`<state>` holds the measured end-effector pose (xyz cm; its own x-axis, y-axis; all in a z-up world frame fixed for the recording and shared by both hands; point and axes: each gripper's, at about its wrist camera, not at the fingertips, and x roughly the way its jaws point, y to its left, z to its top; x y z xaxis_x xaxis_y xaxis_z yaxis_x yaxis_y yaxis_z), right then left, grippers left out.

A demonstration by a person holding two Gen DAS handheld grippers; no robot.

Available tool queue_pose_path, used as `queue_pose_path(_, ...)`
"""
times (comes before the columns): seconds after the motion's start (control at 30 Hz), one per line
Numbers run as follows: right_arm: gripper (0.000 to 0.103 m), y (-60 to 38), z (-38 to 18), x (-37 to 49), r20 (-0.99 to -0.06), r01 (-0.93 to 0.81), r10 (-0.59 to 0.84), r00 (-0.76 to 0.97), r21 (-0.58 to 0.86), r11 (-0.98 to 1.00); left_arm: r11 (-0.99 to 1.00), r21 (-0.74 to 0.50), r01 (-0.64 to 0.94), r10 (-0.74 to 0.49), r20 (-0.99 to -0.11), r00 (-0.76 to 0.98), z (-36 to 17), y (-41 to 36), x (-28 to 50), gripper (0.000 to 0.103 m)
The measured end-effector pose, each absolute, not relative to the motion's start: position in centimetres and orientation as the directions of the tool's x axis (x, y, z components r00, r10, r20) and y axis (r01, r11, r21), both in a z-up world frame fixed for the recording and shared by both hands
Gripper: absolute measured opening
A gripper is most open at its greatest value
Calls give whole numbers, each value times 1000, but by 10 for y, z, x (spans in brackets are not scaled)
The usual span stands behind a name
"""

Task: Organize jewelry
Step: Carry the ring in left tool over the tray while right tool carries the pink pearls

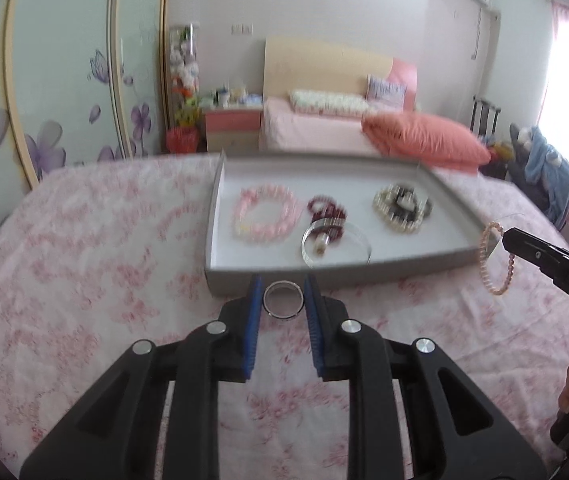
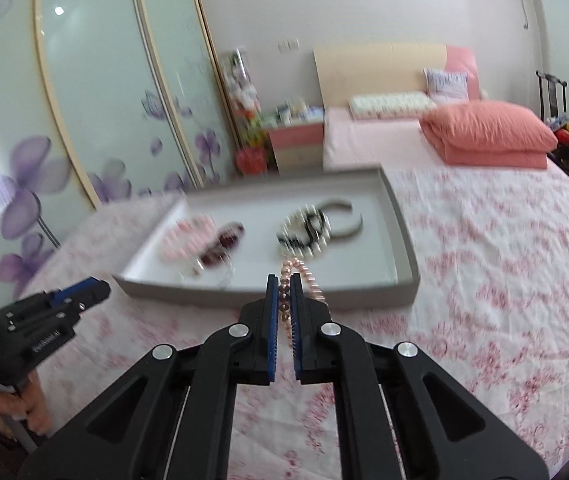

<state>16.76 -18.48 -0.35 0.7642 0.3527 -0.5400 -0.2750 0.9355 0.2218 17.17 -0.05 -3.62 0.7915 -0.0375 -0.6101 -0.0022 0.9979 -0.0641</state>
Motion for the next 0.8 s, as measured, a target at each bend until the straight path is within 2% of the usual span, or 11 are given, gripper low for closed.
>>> queue_pose_path(0.3, 7, -188, 43, 150, -394, -322, 396, 829, 241, 916, 999, -22, -28, 15, -461, 887, 6, -18, 149, 22)
queue_pose_path(0.57, 7, -185, 64, 142, -300, -349, 401, 866, 211, 913, 1000, 7, -26, 27, -387, 922, 27, -34, 148, 22)
queue_pose_path(0.8, 7, -181, 72, 144, -270, -366, 409, 872, 197, 910, 1000, 20, -10, 17, -363, 932, 33, -44, 151, 22)
